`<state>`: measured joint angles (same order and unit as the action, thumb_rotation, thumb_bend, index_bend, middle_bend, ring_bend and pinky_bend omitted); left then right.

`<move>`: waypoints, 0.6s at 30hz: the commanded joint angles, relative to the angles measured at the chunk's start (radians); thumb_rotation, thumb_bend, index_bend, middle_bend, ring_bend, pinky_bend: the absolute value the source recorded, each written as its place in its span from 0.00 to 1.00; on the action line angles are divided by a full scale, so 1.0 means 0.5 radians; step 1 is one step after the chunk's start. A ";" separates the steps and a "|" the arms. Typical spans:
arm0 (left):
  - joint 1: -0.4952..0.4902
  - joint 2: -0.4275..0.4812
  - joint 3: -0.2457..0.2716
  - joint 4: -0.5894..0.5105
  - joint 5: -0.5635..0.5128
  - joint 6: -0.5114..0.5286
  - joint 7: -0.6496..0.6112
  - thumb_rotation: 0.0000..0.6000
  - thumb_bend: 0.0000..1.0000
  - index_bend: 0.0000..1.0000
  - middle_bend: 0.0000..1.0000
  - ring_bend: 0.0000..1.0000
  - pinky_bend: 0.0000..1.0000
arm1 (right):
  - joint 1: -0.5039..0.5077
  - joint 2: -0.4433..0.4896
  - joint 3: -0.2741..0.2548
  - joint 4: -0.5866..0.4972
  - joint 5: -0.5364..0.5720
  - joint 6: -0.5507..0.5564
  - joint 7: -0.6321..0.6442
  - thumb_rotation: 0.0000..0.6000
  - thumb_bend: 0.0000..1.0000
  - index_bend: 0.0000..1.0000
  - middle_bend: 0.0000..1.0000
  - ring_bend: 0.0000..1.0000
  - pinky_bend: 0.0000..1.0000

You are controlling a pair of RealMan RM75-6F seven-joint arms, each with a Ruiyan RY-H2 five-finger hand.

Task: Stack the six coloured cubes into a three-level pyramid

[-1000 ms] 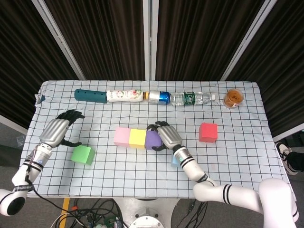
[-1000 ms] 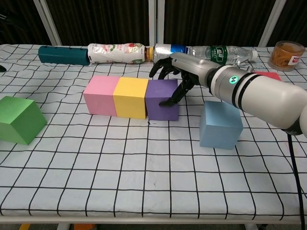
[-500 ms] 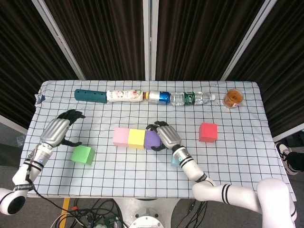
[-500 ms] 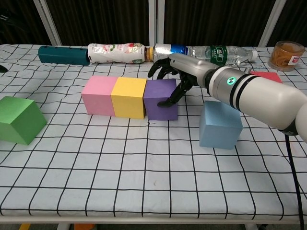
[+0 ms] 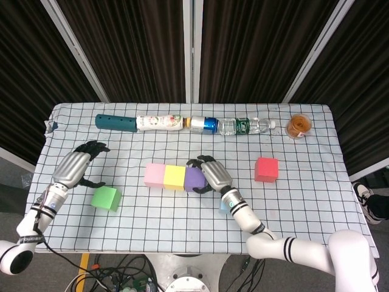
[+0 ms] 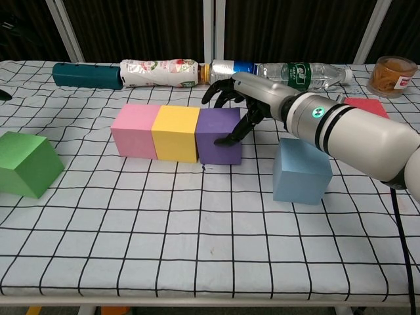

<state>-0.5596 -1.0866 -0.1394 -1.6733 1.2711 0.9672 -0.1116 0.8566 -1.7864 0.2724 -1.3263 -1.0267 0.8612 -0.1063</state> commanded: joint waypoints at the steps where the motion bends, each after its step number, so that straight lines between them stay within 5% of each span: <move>1: 0.000 0.001 0.000 -0.001 -0.001 0.001 0.002 1.00 0.08 0.21 0.11 0.06 0.13 | 0.002 -0.007 0.003 0.011 -0.003 -0.010 0.008 1.00 0.17 0.22 0.38 0.11 0.12; 18: 0.003 0.014 -0.003 -0.031 0.010 0.024 0.024 1.00 0.08 0.21 0.10 0.06 0.13 | 0.002 0.102 -0.005 -0.139 0.076 -0.015 -0.134 1.00 0.10 0.13 0.29 0.06 0.05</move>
<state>-0.5585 -1.0797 -0.1411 -1.6885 1.2762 0.9787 -0.0999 0.8574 -1.7388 0.2694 -1.3922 -0.9917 0.8503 -0.1688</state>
